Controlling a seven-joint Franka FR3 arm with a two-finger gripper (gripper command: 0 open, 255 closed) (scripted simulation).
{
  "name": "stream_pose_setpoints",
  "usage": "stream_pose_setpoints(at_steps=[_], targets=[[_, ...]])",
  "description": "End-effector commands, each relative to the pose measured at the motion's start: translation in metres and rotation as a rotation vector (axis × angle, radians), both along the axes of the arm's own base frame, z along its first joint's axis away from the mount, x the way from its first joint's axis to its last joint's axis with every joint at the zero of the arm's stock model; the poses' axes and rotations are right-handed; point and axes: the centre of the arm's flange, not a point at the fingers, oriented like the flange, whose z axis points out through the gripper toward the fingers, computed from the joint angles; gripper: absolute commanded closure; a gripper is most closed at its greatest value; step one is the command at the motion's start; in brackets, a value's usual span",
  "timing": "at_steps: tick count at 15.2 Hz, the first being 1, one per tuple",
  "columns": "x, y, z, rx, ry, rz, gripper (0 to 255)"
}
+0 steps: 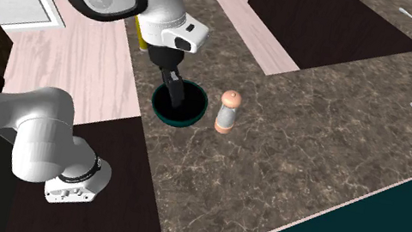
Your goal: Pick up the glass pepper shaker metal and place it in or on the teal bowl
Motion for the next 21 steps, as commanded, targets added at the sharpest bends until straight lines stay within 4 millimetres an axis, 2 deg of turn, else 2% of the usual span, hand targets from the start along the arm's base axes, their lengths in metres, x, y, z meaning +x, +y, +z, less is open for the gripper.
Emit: stream_pose_setpoints(at_steps=[1, 15, 16, 21], targets=[[0.0, 0.0, 0.0, 0.0, 0.0, 0.0, 0], [0.155, 0.02, -0.064, 0.063, -0.108, -0.067, 0], [0.161, 0.021, -0.067, 0.065, -0.113, -0.07, 0], [0.165, 0.021, -0.093, 0.065, -0.113, -0.07, 0]])
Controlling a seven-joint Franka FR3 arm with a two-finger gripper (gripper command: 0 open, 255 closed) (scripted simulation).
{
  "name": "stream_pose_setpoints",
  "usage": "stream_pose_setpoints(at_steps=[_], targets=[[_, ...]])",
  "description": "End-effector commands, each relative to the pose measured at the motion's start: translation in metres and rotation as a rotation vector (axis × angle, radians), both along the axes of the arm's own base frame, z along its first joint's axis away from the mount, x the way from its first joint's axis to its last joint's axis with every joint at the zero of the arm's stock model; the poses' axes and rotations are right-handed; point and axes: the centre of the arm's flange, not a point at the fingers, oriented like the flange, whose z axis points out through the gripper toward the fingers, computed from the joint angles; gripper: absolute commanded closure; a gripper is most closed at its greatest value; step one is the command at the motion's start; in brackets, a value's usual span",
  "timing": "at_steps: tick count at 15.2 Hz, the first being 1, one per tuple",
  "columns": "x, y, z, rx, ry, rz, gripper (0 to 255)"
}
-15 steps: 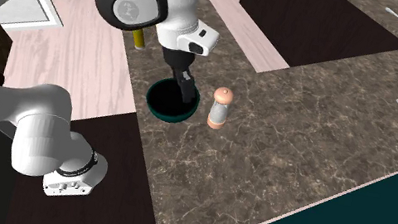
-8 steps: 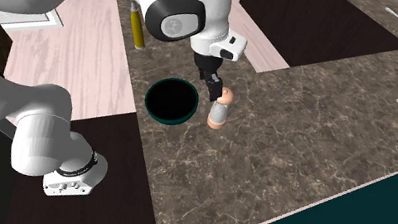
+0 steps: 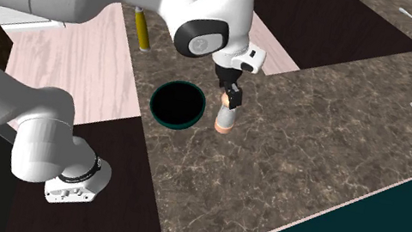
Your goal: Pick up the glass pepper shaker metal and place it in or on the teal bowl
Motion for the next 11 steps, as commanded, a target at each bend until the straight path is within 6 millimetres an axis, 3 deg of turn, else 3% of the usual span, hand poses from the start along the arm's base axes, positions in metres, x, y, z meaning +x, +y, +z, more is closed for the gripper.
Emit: stream_pose_setpoints(at_steps=[1, 3, 10, 11], targets=[[0.0023, -0.0005, -0.0104, 0.0, -0.001, 0.0, 0], [0.0037, -0.0005, -0.0186, 0.0, -0.001, 0.0, 0], [0.0036, -0.0005, -0.0185, 0.0, -0.001, 0.0, 0], [0.0036, -0.0005, -0.0185, 0.0, -0.001, 0.0, 255]])
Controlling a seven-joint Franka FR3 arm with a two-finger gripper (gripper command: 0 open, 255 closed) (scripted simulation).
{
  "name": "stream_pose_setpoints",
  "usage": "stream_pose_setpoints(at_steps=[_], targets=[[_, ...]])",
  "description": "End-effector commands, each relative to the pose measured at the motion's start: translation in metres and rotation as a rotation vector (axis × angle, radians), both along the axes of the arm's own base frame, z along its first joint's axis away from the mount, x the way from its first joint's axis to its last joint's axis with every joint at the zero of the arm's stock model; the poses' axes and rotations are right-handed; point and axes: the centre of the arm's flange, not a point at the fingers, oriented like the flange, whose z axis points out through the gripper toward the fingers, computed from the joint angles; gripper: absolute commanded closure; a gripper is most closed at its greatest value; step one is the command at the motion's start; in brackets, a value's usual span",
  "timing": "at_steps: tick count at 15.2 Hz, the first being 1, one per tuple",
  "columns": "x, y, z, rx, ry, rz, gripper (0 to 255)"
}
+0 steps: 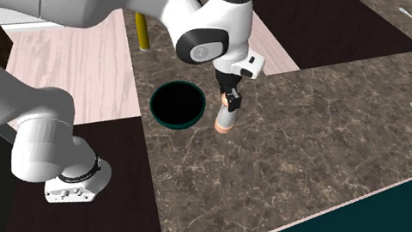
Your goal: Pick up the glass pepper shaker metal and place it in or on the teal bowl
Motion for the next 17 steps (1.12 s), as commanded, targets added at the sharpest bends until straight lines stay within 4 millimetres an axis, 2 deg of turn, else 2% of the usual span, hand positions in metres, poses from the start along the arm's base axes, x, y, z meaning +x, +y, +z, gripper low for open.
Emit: stream_pose_setpoints(at_steps=[1, 9, 17], targets=[[0.0, 0.0, 0.0, 0.0, 0.001, 0.0, 255], [0.0, 0.0, 0.0, 0.0, 0.001, 0.0, 255], [0.0, 0.0, 0.042, 0.0, 0.001, 0.0, 255]])
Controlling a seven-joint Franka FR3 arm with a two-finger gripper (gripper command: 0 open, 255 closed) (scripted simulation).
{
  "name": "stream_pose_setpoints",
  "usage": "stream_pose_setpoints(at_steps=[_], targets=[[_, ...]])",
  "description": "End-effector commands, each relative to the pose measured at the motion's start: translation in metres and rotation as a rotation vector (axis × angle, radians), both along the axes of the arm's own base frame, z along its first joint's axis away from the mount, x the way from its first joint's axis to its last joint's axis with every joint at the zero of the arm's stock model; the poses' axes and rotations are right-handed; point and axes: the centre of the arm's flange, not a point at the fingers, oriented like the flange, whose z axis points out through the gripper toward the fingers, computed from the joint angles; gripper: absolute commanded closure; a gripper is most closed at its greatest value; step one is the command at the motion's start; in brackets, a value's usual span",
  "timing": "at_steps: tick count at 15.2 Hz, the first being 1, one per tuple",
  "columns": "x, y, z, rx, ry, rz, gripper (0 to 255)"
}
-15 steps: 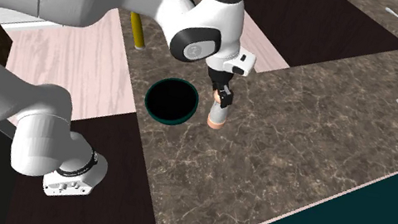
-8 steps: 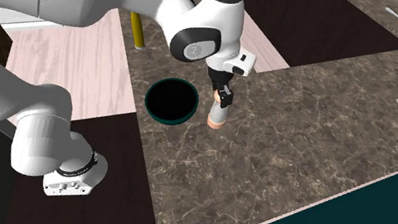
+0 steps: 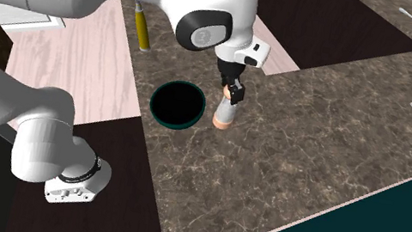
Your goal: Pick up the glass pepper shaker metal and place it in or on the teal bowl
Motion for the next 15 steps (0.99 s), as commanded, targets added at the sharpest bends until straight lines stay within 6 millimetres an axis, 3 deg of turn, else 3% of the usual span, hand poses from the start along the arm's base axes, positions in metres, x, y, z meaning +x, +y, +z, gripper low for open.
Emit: stream_pose_setpoints(at_steps=[1, 15], targets=[[0.0, 0.0, 0.011, 0.0, 0.0, 0.0, 255], [0.0, 0.0, 0.085, 0.0, 0.0, 0.0, 255]])
